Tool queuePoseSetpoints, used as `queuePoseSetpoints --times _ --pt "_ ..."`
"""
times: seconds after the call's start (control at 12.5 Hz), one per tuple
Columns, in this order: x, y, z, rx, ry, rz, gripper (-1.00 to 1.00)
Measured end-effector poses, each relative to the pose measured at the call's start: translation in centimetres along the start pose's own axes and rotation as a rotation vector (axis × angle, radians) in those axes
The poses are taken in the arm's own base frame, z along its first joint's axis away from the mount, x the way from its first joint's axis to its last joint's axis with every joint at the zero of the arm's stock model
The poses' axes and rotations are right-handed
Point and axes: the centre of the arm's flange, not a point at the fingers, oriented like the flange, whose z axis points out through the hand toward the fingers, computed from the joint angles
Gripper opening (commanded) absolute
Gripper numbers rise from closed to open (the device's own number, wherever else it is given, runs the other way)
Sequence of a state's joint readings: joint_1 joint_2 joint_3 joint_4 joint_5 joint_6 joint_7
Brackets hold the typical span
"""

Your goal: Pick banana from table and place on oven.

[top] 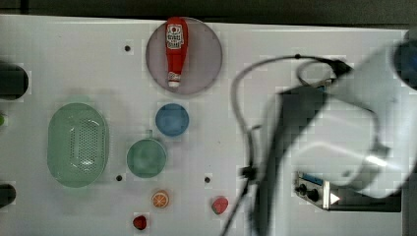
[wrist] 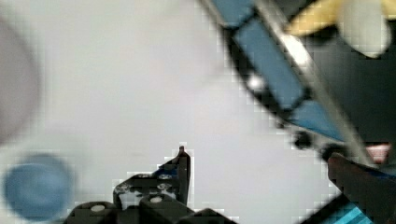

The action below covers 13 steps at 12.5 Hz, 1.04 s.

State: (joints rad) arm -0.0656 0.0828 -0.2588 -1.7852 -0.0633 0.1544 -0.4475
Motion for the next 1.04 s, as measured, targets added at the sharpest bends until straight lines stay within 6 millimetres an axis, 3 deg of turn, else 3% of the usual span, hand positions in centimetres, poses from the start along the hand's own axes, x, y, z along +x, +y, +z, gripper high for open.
queuePoseSetpoints --times 0.16,0.32,0.48,0.64,0.8,1.04 --pt "-4.5 -7.6 -5.4 0.073 0.076 0.000 1.00" --pt "-11.1 -13.9 -10.4 0.116 0.155 -0.021 1.00" --pt "-17.5 -16.7 -13.4 0.112 0.180 -0.047 1.00" --pt "-21.0 -17.7 -15.4 0.143 0.198 -0.069 1.00" --pt "-21.0 -17.3 -15.5 0.145 0.188 -0.047 1.00" --pt "-17.1 -15.2 -13.7 0.099 0.167 0.033 1.00"
